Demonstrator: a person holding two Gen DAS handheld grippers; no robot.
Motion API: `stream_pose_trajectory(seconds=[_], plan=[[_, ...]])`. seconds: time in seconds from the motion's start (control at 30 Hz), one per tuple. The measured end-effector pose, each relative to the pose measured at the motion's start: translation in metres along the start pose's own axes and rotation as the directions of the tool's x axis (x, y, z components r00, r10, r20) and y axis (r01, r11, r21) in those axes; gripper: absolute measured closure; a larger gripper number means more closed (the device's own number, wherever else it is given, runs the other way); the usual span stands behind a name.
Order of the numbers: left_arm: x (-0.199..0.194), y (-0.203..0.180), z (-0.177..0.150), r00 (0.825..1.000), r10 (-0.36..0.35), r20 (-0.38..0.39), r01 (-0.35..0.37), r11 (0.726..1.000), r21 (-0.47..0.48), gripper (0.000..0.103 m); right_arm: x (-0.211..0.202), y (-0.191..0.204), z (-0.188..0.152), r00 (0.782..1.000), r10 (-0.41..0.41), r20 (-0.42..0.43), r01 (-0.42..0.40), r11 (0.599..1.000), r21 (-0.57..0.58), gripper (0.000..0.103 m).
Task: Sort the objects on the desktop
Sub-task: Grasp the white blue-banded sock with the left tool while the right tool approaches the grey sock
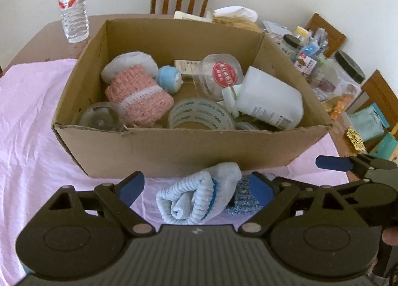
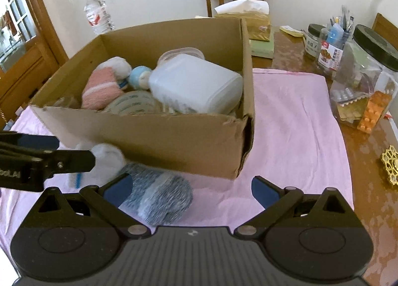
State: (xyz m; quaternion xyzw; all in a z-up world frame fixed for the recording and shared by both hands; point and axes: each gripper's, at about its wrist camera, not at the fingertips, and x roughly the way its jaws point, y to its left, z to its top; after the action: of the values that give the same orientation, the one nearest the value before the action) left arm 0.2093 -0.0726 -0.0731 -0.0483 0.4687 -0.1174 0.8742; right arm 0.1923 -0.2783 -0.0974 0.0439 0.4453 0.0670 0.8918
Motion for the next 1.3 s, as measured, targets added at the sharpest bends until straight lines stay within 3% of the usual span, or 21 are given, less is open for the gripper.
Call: stream_pose_trajectory(seconds=[0.23, 0.33, 0.63, 0.83, 0.97, 1.3], plan=[[0.015, 0.001, -0.002, 1.0, 0.023, -0.017, -0.023, 1.0, -0.018, 0.011, 0.022, -0.009, 0.001, 0.999, 0.018, -0.038, -0.017, 1.0, 0.009, 0.0], [0.017, 0.005, -0.004, 0.999, 0.035, -0.025, -0.036, 0.999, -0.023, 0.011, 0.023, -0.009, -0.005, 0.995, 0.078, -0.068, -0.077, 0.997, 0.014, 0.0], [0.008, 0.03, -0.007, 0.999, 0.053, -0.008, -0.053, 0.997, -0.049, 0.006, 0.016, 0.026, -0.037, 0.981, 0.1, -0.168, -0.126, 0.98, -0.154, 0.0], [-0.008, 0.051, -0.014, 0.999, 0.036, -0.002, -0.036, 0.996, -0.086, 0.005, 0.009, 0.03, -0.036, 0.983, 0.094, -0.158, -0.121, 0.978, -0.169, 0.0], [-0.014, 0.059, -0.023, 0.999, 0.034, -0.022, -0.036, 0.998, -0.058, 0.005, 0.005, 0.03, -0.032, 0.986, 0.101, -0.136, -0.124, 0.977, -0.172, 0.0], [-0.012, 0.043, -0.032, 1.0, -0.016, -0.012, 0.016, 1.0, -0.016, 0.005, 0.025, 0.029, -0.016, 0.984, 0.146, -0.107, -0.173, 0.931, -0.322, 0.0]])
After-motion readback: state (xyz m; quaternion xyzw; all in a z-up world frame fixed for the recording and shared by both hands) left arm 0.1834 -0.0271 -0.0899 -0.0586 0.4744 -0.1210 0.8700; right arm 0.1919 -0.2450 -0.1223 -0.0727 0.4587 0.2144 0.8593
